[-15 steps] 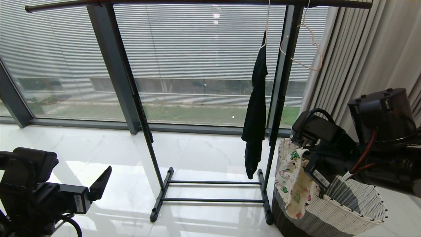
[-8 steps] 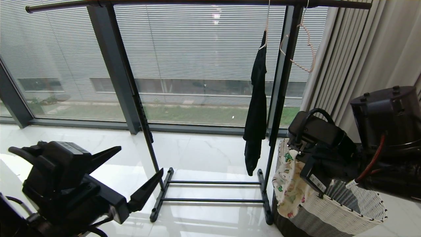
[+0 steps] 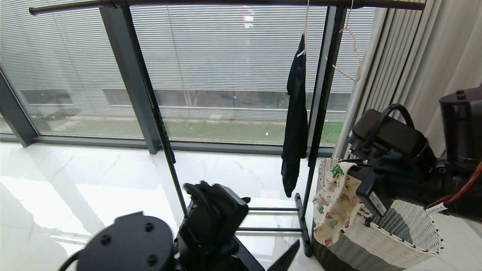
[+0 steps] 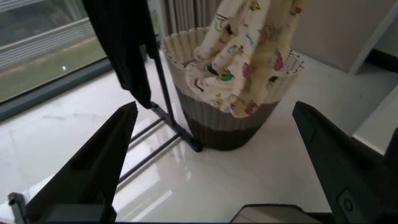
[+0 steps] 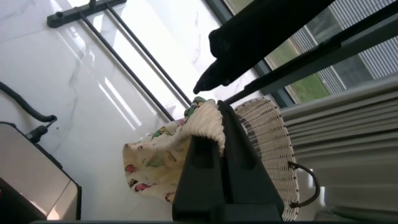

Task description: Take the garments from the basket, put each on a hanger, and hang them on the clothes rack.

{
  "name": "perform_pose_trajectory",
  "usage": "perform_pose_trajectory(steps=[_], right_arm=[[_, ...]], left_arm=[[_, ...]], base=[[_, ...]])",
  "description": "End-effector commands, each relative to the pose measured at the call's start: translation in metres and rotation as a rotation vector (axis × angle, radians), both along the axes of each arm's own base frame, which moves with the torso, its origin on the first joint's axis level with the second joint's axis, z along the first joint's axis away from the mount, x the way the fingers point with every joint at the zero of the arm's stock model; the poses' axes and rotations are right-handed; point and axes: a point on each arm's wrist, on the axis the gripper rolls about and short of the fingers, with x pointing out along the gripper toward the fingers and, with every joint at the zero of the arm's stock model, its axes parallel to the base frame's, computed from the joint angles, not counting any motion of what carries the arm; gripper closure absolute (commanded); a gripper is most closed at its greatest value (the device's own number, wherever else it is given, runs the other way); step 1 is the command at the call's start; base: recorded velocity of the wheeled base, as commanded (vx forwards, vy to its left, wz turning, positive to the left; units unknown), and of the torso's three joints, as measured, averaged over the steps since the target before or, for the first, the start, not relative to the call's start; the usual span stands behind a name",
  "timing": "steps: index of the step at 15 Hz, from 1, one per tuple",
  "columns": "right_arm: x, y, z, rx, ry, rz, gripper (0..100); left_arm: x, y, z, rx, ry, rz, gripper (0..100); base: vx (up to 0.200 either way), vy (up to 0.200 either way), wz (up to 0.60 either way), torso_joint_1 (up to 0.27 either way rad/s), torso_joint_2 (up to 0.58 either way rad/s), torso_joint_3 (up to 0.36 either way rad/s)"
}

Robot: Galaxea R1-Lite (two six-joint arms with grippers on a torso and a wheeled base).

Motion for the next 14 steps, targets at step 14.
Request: perform_pose_trajectory(steps=[14], right_arm=[[-0.009, -0.021, 0.017, 0.145, 0.009, -0.006, 100]], left_arm=[[0.098, -0.115, -0.088, 0.037, 0.004, 0.089, 0]], base=[[0.0, 0.0, 0.0, 0.0, 0.0, 0.0]])
